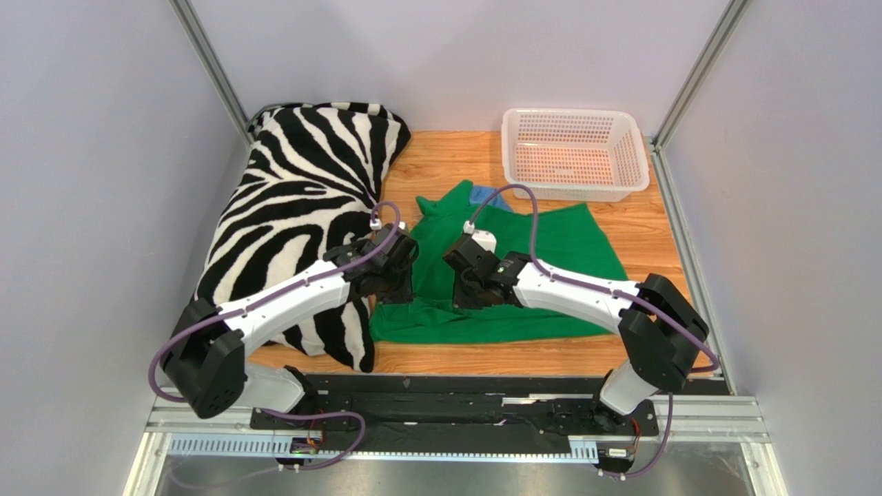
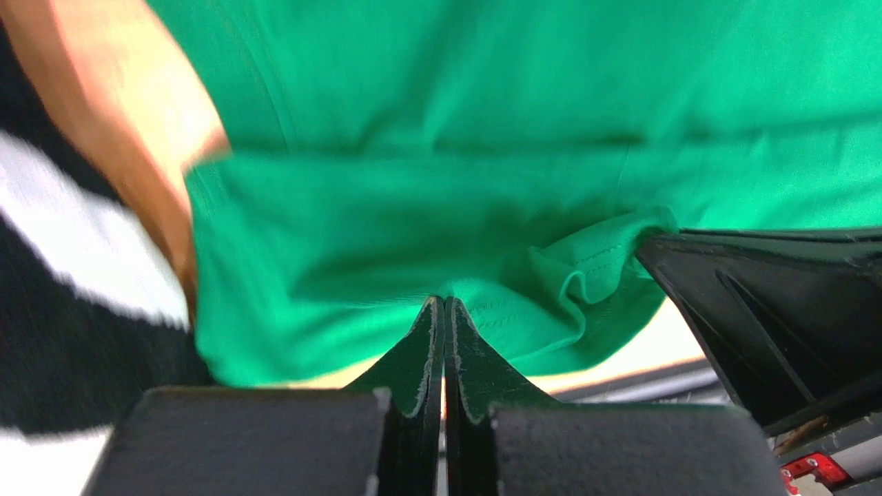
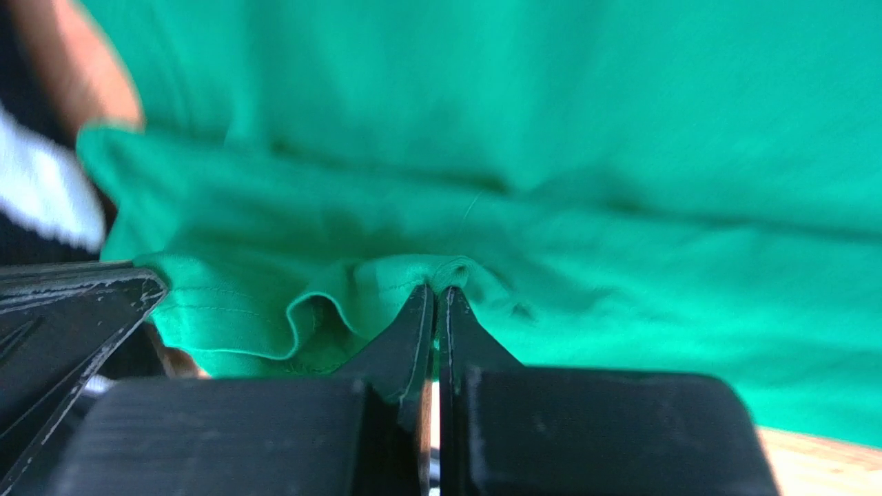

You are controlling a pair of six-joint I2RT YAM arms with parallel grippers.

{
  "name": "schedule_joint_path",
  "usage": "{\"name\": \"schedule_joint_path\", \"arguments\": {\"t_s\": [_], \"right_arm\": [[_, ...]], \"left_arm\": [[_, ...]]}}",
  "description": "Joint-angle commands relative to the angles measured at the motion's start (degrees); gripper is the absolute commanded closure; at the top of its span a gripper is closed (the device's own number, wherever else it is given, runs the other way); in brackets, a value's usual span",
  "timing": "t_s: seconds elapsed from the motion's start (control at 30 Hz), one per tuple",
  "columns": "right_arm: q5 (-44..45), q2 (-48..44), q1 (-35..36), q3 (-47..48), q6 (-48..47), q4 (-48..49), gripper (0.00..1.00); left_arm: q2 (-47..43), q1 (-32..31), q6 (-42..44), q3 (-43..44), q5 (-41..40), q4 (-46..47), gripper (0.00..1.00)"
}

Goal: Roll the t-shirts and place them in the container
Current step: Fold the T-shirt at the center of the board.

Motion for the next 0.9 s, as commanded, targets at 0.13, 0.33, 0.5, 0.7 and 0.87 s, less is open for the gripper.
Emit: {"name": "schedule_joint_path", "arguments": {"t_s": [0.13,0.33,0.5,0.7,0.87], "right_arm": [[4.8,5.8,-5.7,11.1,-7.4,-3.3,1.0],[5.2,6.2,-8.5,12.7,-10.4,-3.8,0.8],[7.3,0.2,-8.4,9.5,-10.6,-5.3,0.61],[10.4,-7.3,-3.7,0.6,-7.1,-7.7,0.63],[14.3,-11.6,-2.1,-6.9,-2.9,-8.2,0.63]], "left_arm": [[10.2,3.8,3.3,8.6,-1.1,5.6,1.0],[13.9,6.3,4.1,12.5,-3.3,5.6,1.0],[15.7,8.0,5.4,15.3,-3.5,5.6,1.0],[17.3,8.9,5.9,17.4,-3.2,5.2,1.0],[16.9,9.6,6.0,17.5,-3.3,4.9,1.0]]}}
